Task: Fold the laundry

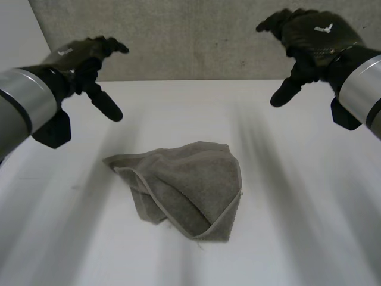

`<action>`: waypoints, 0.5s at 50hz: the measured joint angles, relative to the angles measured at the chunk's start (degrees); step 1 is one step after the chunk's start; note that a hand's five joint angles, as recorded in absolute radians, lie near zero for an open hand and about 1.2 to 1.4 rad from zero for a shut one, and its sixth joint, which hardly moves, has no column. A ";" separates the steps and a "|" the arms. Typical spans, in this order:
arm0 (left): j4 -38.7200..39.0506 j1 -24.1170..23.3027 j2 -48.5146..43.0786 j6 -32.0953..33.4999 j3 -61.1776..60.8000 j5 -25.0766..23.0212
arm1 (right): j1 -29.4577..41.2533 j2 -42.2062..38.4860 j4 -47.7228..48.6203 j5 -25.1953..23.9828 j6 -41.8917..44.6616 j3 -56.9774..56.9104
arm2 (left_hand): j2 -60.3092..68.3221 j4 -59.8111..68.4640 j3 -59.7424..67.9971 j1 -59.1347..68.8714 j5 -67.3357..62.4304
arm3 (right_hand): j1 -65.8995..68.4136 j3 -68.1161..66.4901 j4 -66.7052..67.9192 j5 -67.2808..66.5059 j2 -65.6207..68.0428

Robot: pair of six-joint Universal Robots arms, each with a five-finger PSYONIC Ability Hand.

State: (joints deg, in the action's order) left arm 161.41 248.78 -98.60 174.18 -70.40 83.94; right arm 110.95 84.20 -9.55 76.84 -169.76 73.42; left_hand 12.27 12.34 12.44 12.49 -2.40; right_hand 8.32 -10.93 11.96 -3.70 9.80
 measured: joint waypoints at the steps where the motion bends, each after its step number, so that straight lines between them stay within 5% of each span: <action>1: -0.01 0.00 -0.82 0.36 0.11 0.00 | 0.03 -0.62 -0.26 -0.35 1.03 0.02 | 0.07 0.00 0.01 0.12 0.00 | 0.00 0.00 0.00 0.00 0.00; 6: 0.12 0.02 -4.89 4.06 0.43 -0.05 | 0.14 -3.94 -2.26 -1.79 6.98 0.18 | 3.53 3.38 3.22 3.29 -3.36 | 0.00 0.00 0.00 0.00 0.00; 15: 1.32 0.04 -14.41 20.47 -0.63 -0.28 | 2.85 -9.66 -7.39 -2.92 23.70 3.01 | 9.10 9.00 8.92 8.84 -9.05 | 0.00 0.00 0.00 0.00 0.00; 25: 8.09 0.03 -20.03 26.57 -5.67 -0.10 | 3.36 -13.08 -0.74 -5.34 28.64 9.36 | 15.30 15.17 15.14 15.33 -15.08 | 0.18 -0.09 0.00 0.00 0.15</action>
State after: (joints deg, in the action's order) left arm 169.50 248.82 -118.63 200.75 -76.08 83.84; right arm 114.32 71.12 -10.29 71.50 -141.12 82.78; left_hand 27.57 27.50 27.58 27.82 -17.48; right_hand 8.50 -11.02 11.97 -3.70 9.95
